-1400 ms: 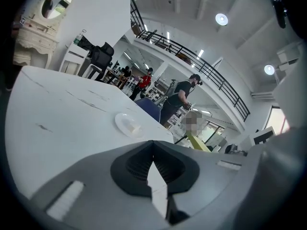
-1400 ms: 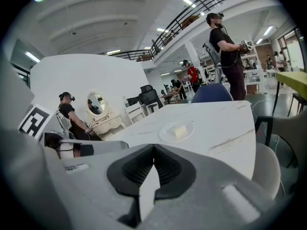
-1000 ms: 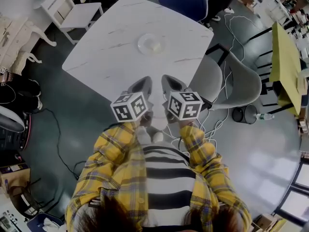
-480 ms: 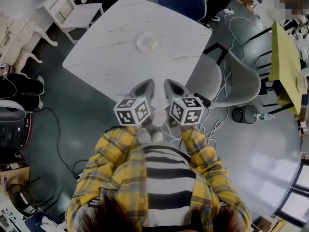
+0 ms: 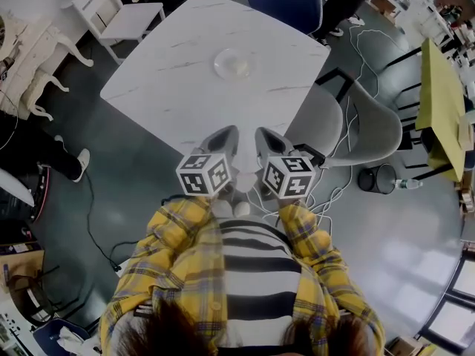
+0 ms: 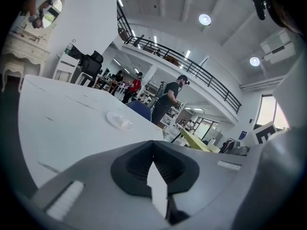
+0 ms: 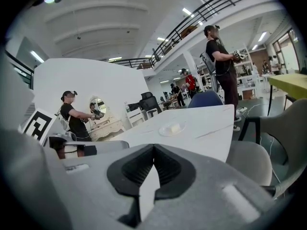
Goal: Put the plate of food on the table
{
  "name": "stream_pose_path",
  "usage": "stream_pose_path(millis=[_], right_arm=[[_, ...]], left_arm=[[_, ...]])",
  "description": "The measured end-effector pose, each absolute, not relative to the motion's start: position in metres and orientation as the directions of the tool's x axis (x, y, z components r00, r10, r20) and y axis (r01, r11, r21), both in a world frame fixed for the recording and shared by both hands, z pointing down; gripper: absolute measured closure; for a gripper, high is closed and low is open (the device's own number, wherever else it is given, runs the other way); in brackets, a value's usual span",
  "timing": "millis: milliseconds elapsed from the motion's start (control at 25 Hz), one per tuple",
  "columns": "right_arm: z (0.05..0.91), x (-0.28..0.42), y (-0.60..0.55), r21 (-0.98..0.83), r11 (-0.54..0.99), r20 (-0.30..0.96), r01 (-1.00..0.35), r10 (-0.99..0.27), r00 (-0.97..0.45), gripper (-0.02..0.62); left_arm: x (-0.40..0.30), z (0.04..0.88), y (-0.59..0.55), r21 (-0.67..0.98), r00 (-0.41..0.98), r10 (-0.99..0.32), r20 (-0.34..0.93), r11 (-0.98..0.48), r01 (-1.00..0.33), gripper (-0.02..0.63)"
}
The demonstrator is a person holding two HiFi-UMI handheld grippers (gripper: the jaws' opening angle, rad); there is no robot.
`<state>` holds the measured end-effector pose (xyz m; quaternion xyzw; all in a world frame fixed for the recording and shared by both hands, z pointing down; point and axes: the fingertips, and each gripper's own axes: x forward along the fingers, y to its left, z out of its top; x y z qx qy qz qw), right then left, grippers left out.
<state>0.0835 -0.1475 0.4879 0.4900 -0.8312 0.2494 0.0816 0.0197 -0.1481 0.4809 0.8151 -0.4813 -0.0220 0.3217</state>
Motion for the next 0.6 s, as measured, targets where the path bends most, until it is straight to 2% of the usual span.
stream_pose_path(millis=[600], right_arm=[[0.494,0.08,-0.137,-0.326,0.385,0.399,-0.863,-0.772,-0.495,0.598]], left_arm=[[0.021,0.482,-0.143,0.545,0.554,-0.785,0.278,-0.346,-0.763,0.611]])
